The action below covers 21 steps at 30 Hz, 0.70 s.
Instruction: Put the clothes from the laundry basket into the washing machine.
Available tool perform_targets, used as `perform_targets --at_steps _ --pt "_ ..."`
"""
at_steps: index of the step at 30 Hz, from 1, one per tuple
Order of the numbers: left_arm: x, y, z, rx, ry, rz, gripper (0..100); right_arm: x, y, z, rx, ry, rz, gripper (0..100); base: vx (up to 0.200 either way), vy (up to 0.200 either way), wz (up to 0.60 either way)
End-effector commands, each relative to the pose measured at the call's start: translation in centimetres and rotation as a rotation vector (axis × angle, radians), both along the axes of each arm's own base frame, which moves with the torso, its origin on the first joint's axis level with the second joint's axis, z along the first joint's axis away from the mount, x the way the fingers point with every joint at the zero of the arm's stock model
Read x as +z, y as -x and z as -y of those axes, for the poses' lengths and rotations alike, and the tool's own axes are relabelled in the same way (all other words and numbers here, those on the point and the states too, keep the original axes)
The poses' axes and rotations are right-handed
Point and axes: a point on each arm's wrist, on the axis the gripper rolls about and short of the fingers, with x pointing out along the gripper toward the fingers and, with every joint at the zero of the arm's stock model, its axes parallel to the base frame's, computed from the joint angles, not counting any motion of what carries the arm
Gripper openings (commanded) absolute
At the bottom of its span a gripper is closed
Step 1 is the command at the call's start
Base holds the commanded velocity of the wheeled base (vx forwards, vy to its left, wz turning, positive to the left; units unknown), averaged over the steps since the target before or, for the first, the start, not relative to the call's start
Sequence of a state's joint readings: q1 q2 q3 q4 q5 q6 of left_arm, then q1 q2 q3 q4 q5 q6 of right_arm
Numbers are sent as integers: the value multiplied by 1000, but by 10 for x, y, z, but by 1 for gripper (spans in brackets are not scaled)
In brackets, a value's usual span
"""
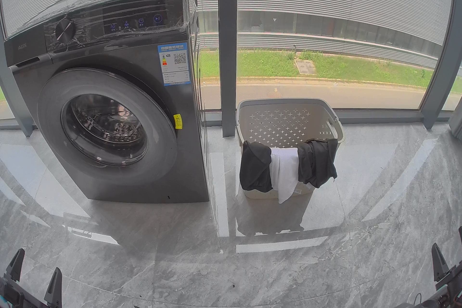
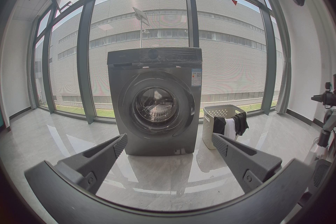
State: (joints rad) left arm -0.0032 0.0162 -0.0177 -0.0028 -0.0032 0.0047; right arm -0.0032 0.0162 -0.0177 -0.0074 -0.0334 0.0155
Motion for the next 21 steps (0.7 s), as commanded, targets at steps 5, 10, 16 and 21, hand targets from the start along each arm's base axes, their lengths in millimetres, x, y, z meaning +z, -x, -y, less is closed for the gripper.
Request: perform_targets --at_steps 5,10,16,21 --pt "-5 0 0 0 0 0 100 -5 0 0 0 0 -4 100 0 0 0" --pt "-5 0 0 2 0 0 100 -5 0 0 1 0 -4 100 0 0 0" --pt "-5 0 0 0 0 0 100 -5 0 0 1 0 -4 100 0 0 0" --pt "-5 0 0 0 0 0 100 -5 0 0 1 0 -4 100 0 0 0"
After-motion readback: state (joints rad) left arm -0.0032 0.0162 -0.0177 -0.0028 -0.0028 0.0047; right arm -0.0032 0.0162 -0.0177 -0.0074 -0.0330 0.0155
